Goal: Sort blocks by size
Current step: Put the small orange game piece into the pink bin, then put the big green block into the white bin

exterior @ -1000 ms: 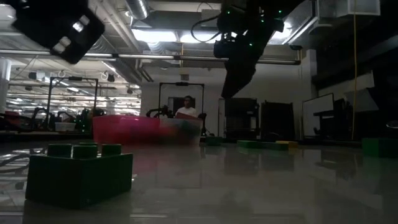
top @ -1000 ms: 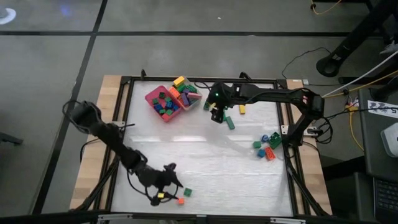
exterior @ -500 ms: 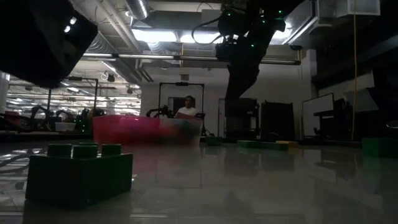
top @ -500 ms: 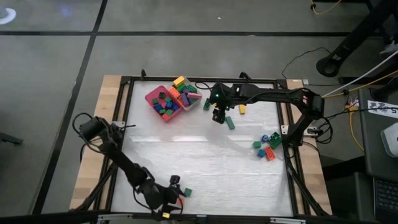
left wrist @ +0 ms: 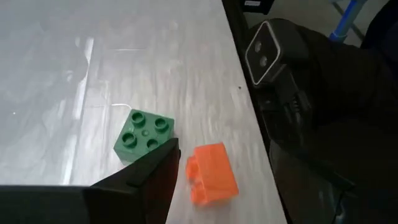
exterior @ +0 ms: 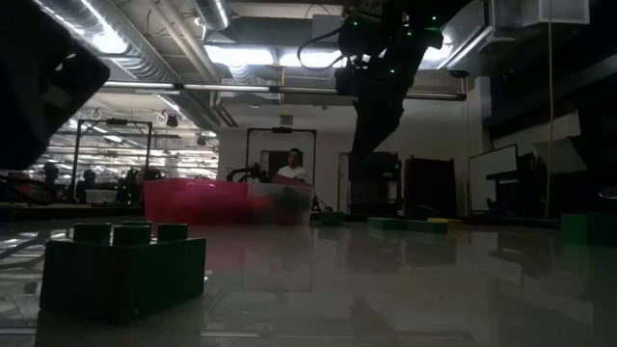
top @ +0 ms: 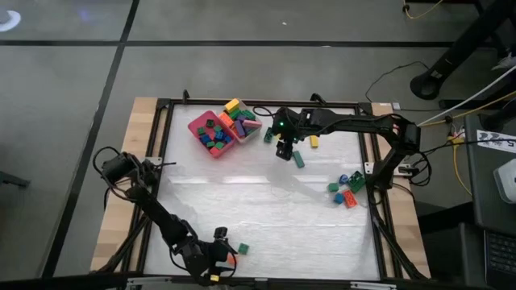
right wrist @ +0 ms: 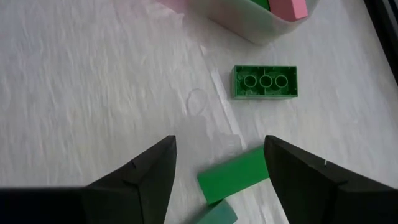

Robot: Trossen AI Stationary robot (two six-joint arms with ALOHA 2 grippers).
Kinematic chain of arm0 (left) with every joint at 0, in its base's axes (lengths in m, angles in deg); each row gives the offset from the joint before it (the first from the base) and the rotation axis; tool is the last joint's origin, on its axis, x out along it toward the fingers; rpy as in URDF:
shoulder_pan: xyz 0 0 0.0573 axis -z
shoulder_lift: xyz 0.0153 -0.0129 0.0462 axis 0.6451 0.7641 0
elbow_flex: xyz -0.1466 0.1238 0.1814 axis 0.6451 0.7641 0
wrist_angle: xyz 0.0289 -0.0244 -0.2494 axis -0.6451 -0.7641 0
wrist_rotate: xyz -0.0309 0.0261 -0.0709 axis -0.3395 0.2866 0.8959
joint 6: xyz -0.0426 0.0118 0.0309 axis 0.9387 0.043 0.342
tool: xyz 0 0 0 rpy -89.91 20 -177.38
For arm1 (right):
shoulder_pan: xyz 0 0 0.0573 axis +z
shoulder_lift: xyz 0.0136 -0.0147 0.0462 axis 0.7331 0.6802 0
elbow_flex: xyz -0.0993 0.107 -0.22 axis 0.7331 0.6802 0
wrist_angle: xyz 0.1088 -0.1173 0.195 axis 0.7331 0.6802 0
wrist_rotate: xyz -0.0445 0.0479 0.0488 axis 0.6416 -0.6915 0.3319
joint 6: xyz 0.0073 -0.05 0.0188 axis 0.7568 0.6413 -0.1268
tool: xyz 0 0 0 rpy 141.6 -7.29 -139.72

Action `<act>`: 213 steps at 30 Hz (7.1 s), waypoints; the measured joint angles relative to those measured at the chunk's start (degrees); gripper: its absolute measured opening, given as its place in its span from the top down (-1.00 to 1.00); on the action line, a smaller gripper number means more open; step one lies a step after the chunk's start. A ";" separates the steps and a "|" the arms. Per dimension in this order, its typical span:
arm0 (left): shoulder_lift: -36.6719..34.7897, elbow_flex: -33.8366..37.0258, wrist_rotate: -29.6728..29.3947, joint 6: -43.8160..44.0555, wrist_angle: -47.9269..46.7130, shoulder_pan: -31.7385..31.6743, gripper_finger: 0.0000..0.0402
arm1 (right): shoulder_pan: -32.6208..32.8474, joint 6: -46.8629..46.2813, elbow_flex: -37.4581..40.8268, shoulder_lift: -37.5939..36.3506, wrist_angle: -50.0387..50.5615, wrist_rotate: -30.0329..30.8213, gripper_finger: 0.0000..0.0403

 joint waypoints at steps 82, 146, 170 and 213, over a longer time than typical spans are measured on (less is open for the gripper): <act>-27.65 5.03 -7.51 -18.39 -52.77 -66.03 0.02 | 0.00 -20.84 21.72 0.09 -6.54 0.97 -0.20; -27.59 5.03 -5.28 -15.77 -52.08 -65.19 0.04 | 0.37 35.54 19.21 0.09 5.82 -5.99 0.22; -27.61 5.01 -5.28 -13.75 -52.09 -65.20 0.04 | 0.37 1.64 9.17 0.00 11.42 -5.97 0.22; -27.65 5.27 -5.30 -17.02 -52.33 -65.20 0.04 | 0.33 -37.55 14.58 0.00 13.32 6.11 0.22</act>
